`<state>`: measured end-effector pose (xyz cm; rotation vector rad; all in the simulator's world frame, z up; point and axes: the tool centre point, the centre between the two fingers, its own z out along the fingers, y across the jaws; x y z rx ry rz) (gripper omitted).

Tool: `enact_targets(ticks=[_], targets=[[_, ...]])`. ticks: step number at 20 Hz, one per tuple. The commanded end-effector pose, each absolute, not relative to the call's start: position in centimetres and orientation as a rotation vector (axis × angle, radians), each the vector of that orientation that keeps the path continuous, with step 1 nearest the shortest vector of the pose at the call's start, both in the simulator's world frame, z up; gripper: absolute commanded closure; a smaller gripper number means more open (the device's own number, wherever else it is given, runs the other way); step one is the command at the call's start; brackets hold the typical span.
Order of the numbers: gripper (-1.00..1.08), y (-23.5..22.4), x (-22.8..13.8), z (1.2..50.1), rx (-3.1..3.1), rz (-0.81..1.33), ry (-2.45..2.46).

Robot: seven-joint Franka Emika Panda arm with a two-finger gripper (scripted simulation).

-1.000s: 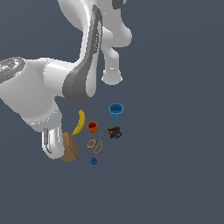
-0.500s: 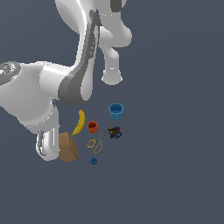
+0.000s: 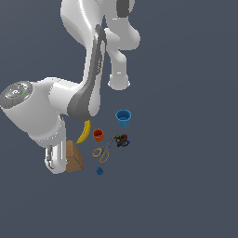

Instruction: Pick up a designated object from a clutter of objects.

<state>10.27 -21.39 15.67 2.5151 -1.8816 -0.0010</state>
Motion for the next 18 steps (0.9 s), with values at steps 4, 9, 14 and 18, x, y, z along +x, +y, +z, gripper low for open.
enact_targets(ticks=[4,9,14,18], targets=[[-0.92,-21.4,10.33,14.23,2.514,0.0,-1.883],[1.08,-21.43,10.41,14.28,2.515,0.0,-1.883],[1.08,-21.43,10.41,14.28,2.515,0.0,-1.883],[1.08,-21.4,10.39,14.25,2.514,-0.001,-1.883]])
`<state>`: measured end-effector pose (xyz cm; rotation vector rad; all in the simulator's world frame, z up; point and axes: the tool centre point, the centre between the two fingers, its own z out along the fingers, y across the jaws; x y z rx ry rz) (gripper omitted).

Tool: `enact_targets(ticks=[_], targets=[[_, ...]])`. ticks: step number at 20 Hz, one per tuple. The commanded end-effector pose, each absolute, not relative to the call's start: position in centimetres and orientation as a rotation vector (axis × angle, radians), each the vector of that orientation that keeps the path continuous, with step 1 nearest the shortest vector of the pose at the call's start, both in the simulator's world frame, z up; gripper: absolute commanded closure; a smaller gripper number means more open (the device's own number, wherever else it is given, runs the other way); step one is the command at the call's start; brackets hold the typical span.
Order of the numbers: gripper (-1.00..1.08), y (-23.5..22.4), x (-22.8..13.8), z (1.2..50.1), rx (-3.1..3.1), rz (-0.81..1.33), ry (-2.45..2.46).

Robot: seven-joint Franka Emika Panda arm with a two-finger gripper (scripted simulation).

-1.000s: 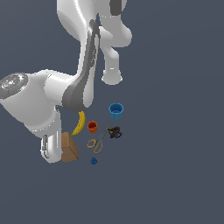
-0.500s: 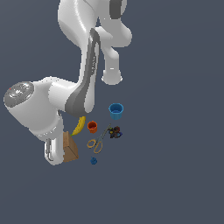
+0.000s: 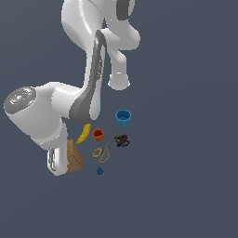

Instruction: Pick up a designated object from a clutter of objects.

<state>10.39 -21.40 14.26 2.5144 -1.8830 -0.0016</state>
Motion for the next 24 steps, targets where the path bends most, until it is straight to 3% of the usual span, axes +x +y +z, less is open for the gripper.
enact_targets(ticks=[1,12,24], targets=[[1.08,-21.4,10.4,14.3,2.514,-0.001,-1.883],[1.08,-20.6,8.7,16.8,2.515,-0.002,-1.883],[1.08,-18.3,3.5,24.6,2.516,-0.003,-1.884]])
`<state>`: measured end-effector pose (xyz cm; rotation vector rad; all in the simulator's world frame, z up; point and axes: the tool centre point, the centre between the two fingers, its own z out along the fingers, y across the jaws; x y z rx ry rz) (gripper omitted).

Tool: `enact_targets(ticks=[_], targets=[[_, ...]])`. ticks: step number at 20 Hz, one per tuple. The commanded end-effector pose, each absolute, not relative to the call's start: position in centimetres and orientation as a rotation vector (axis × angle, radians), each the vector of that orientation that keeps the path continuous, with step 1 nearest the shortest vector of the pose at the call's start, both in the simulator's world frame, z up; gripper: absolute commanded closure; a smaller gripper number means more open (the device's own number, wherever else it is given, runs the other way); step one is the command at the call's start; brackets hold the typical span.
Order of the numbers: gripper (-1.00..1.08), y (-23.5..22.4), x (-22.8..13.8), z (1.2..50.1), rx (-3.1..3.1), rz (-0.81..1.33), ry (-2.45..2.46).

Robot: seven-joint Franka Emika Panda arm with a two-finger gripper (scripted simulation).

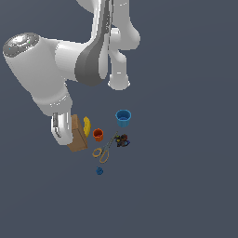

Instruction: Pick up a designated object from a clutter of objects.

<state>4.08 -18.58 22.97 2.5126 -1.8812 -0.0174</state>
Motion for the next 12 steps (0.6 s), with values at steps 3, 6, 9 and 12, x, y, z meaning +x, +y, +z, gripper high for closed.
enact_targets(ticks=[3,6,9,12], targets=[[1.08,-17.6,2.0,27.0,2.516,-0.003,-1.884],[1.08,-17.0,0.4,29.4,2.516,-0.002,-1.884],[1.08,-16.3,-1.2,31.9,2.515,-0.001,-1.884],[1.08,-15.6,-2.8,34.5,2.514,-0.001,-1.884]])
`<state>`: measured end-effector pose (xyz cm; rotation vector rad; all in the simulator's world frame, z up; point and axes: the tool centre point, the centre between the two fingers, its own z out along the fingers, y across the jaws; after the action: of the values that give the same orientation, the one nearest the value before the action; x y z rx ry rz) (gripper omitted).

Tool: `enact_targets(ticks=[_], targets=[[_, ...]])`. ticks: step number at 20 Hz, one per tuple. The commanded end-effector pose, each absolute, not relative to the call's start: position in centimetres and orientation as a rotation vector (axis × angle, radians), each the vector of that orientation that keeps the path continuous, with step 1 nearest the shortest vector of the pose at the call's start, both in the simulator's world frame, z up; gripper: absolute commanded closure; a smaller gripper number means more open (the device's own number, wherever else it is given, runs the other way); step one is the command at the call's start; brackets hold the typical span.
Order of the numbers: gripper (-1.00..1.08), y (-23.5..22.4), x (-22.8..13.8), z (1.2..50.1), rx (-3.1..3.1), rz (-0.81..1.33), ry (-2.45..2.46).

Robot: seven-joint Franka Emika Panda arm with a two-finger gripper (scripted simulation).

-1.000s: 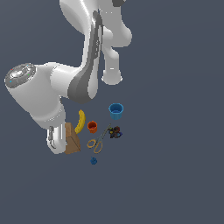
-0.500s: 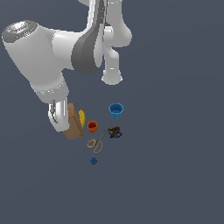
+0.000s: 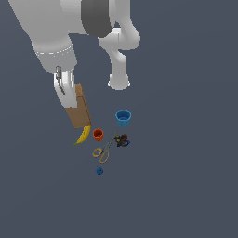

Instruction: Pick up a designated object from a clutter of objects.

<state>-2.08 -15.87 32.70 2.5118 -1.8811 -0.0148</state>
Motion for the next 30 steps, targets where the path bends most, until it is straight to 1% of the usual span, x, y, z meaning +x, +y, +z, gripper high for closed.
enact_targets(ticks=[1,10,17,23,30], targets=[[1.08,-15.3,-3.4,35.4,2.514,0.0,-1.884],[1.08,-13.1,-8.2,43.3,2.512,0.002,-1.884],[1.08,-11.8,-10.8,47.8,2.512,0.001,-1.884],[1.08,-11.3,-11.8,49.8,2.514,0.001,-1.883],[1.08,-11.2,-11.8,50.1,2.514,0.0,-1.883]])
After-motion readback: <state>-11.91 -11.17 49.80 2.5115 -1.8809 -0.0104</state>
